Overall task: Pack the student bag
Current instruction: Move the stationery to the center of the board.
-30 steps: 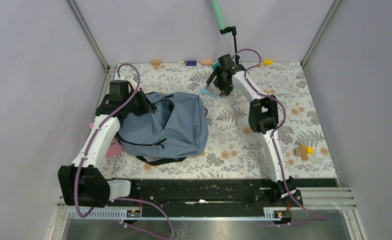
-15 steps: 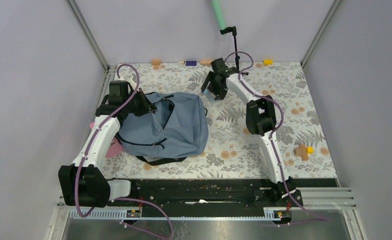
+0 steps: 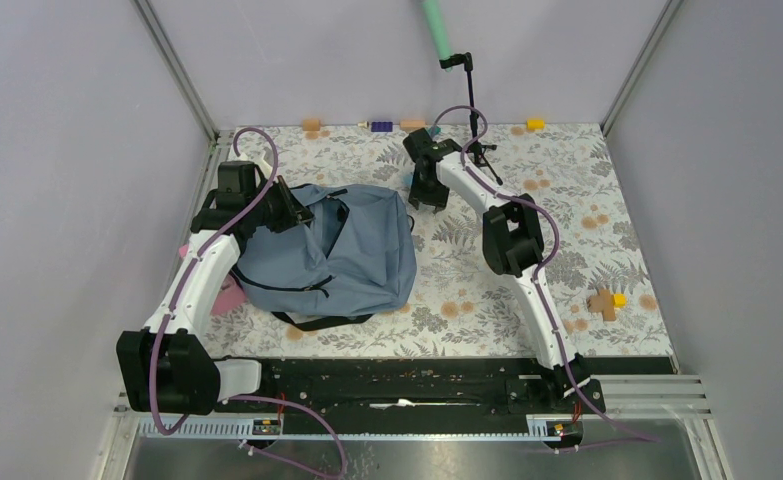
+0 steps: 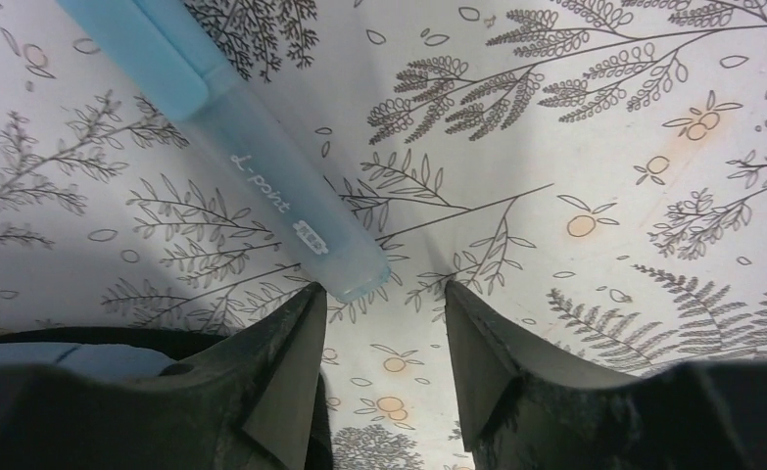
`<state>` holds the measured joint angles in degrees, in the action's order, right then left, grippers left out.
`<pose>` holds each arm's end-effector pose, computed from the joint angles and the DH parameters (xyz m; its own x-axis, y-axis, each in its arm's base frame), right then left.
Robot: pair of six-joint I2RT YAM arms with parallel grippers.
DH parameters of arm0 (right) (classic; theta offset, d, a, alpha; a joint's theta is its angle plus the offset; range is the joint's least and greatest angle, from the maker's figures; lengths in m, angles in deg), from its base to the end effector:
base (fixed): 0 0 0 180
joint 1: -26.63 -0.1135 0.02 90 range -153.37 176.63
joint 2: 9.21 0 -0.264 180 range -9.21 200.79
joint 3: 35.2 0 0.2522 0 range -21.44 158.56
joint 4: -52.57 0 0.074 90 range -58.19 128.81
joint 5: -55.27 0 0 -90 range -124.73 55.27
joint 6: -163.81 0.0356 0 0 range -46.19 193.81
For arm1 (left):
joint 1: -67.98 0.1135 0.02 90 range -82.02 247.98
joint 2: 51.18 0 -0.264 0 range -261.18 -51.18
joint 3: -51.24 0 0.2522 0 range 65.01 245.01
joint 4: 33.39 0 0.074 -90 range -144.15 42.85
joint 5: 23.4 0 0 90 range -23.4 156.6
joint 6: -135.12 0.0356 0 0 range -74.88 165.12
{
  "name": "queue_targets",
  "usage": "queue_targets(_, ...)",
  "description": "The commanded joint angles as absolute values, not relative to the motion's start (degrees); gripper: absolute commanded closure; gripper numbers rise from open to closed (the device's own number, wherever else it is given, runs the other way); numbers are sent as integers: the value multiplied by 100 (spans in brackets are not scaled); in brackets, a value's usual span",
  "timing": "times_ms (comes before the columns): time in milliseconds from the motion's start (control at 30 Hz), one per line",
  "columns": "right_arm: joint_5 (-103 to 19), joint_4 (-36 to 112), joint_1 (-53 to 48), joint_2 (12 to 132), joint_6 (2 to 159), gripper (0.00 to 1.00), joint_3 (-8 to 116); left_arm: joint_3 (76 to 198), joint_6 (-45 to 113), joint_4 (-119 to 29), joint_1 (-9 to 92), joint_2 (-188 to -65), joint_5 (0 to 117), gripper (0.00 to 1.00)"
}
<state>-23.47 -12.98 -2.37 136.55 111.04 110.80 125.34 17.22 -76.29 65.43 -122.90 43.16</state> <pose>0.4721 0.2537 0.1641 -0.8772 0.1922 -0.4399 0.1590 0.9810 0.1115 0.2694 -0.0262 0.3054 -0.7341 -0.3970 -0.5509 -0.0007 0.8117 -0.5841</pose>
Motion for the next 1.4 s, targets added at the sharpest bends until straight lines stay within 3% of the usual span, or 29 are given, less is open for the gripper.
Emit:
queue_targets(0, -2028, -1710, -308, 13550, 10675, 45, 11294, 12670, 1606, -6539, 6648, -11976, 4056, 100)
queue_targets(333, -2416, -1709, -308, 13900, 9958, 32, 11941, 12664, 1612, -6534, 6648, -11987, 4054, 100)
queue_targets(667, -2754, -1661, -313, 14148, 9663, 36, 12397, 12674, 1593, -6525, 6654, -12012, 4023, 100)
queue_targets(867, -2766, -1661, -317, 14136, 9650, 29, 12387, 12688, 1594, -6525, 6663, -11982, 4023, 100)
queue_targets(1033, -3253, -1540, -369, 14209, 9537, 35, 12453, 12688, 1569, -6519, 6674, -11991, 3977, 100)
queue_targets(1133, -3309, -1546, -405, 14377, 9681, 45, 12563, 12680, 1593, -6524, 6682, -11980, 3997, 100)
queue_targets(1367, -3061, -1525, -413, 14397, 9889, 49, 12593, 12688, 1605, -6552, 6681, -11970, 4025, 100)
